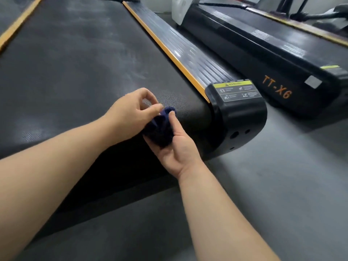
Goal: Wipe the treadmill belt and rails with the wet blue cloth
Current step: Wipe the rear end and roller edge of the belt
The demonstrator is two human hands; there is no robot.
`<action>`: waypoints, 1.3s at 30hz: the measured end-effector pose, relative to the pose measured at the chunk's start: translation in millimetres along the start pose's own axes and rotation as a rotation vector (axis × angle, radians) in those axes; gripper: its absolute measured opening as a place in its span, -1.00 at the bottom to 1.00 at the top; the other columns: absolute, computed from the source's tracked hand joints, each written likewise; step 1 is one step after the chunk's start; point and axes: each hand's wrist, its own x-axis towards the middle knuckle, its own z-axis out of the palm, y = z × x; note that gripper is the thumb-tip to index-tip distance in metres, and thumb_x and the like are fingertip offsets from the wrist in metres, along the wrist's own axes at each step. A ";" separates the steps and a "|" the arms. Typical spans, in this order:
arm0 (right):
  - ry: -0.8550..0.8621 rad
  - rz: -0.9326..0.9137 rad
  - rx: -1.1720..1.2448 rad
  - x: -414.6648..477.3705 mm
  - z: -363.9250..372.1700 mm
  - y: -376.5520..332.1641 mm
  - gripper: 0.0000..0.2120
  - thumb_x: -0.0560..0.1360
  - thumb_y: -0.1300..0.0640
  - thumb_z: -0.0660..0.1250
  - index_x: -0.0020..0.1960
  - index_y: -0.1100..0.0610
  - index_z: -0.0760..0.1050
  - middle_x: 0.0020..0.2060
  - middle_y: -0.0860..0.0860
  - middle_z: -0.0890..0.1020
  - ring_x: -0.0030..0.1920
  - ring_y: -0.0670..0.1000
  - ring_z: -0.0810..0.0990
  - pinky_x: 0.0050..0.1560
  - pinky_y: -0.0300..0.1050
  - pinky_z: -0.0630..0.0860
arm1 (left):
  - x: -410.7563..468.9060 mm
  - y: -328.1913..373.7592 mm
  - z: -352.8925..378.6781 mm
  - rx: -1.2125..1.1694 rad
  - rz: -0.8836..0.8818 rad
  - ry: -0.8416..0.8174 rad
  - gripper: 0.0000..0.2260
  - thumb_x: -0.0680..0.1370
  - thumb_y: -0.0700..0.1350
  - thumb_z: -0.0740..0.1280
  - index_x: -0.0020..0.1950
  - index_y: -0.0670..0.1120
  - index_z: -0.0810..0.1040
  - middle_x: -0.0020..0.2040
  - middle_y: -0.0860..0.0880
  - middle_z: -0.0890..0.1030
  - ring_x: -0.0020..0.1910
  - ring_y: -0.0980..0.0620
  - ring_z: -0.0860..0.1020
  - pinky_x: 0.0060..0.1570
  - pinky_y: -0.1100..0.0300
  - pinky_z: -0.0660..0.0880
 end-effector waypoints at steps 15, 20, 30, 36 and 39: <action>0.827 -0.906 -1.230 8.5 -71.5 -46.5 -0.64 0.41 0.29 0.39 0.19 0.16 0.50 0.10 0.10 0.51 -0.07 -0.05 0.45 -0.13 -0.49 0.25 | 8.6 -59.3 35.6 0.660 0.279 -0.067 -0.56 0.54 -0.06 0.28 0.42 0.01 0.34 0.50 0.05 0.27 0.50 0.08 0.17 0.47 0.12 0.01; 0.748 -0.849 -1.228 14.5 -73.0 -33.9 -0.67 0.43 0.29 0.35 0.18 0.12 0.52 0.04 0.02 0.53 -0.11 -0.07 0.45 -0.26 -0.66 0.26 | 6.4 -59.3 37.1 0.708 0.307 -0.069 -0.50 0.51 -0.01 0.30 0.44 0.03 0.30 0.51 0.08 0.22 0.51 0.09 0.14 0.47 0.14 -0.03; 0.640 -0.936 -1.485 20.9 -84.6 -49.9 -0.69 0.41 0.19 0.44 0.11 0.22 0.48 0.01 0.13 0.54 -0.05 0.08 0.52 -0.08 -0.29 0.39 | 6.2 -60.3 31.4 0.680 0.316 -0.112 -0.42 0.48 0.02 0.32 0.48 0.07 0.23 0.53 0.11 0.14 0.51 0.16 0.04 0.48 0.18 -0.10; 0.625 -0.984 -1.425 21.4 -63.6 -19.4 -0.68 0.28 0.26 0.44 0.03 0.21 0.56 -0.11 0.13 0.59 -0.15 0.11 0.54 -0.14 -0.29 0.33 | 10.2 -60.4 33.5 0.649 0.312 -0.093 -0.46 0.44 0.01 0.28 0.43 0.05 0.32 0.51 0.09 0.23 0.50 0.14 0.13 0.46 0.18 -0.04; 0.468 -0.994 -1.520 18.5 -64.7 -16.3 -0.68 0.28 0.25 0.45 0.02 0.20 0.56 -0.13 0.12 0.59 -0.13 0.13 0.57 -0.09 -0.24 0.37 | 11.7 -56.5 34.8 0.564 0.285 -0.042 -0.47 0.36 -0.04 0.18 0.34 0.02 0.44 0.45 0.07 0.36 0.46 0.11 0.26 0.43 0.18 0.05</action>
